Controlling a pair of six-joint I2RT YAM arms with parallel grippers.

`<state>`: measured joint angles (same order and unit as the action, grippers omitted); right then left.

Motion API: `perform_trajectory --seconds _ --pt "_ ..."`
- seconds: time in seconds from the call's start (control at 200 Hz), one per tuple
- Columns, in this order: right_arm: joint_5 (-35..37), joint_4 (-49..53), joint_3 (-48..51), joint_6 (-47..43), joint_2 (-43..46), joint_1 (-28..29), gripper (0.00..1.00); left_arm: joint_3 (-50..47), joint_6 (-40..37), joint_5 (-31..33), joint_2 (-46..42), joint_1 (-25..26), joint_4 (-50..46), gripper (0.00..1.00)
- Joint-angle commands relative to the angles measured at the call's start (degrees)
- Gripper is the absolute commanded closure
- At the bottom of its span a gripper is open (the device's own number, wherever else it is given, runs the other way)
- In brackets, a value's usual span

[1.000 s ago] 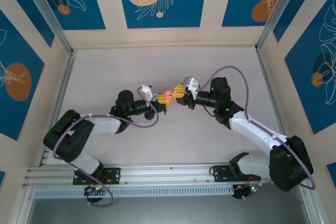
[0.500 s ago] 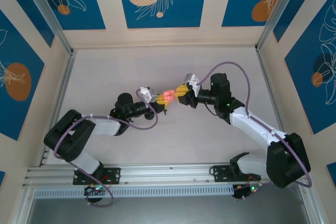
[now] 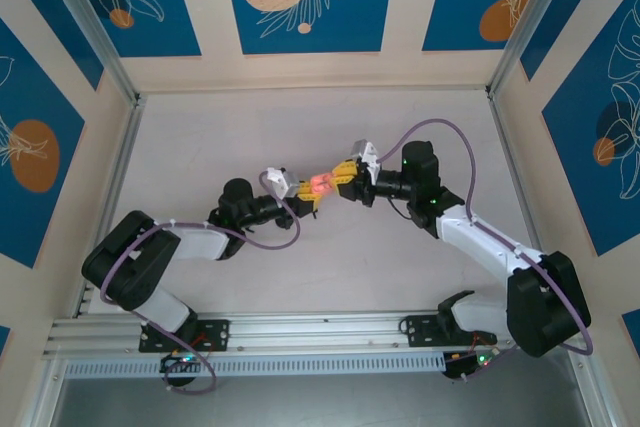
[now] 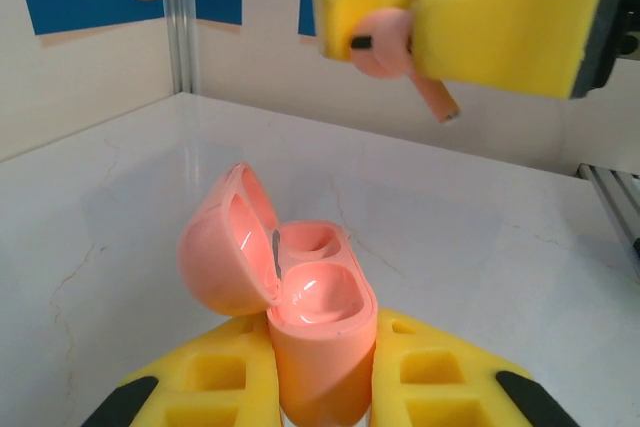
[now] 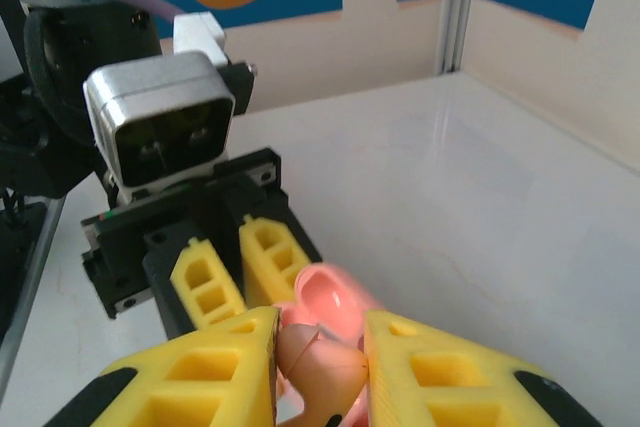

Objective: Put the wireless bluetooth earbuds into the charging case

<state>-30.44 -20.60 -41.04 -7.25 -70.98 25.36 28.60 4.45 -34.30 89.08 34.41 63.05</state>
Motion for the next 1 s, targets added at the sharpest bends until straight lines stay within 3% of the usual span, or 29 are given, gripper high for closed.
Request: perform_trajectory --seconds 0.0,0.37,0.68,0.995 --pt "0.29 -8.39 0.52 -1.08 -1.88 1.46 0.73 -0.21 2.55 -1.91 0.68 0.83 5.39 0.9" --pt "3.47 -13.58 -2.68 -5.73 -8.28 5.82 0.73 0.22 7.4 -1.73 1.97 0.82 10.37 0.9" --pt "5.17 -12.05 -2.77 -9.31 -10.1 6.52 0.73 0.32 10.28 -1.01 1.52 0.83 13.12 0.9" --pt "-1.34 -5.67 -2.28 -9.34 -9.34 6.04 0.73 1.45 10.14 0.02 0.6 0.82 12.76 0.9"
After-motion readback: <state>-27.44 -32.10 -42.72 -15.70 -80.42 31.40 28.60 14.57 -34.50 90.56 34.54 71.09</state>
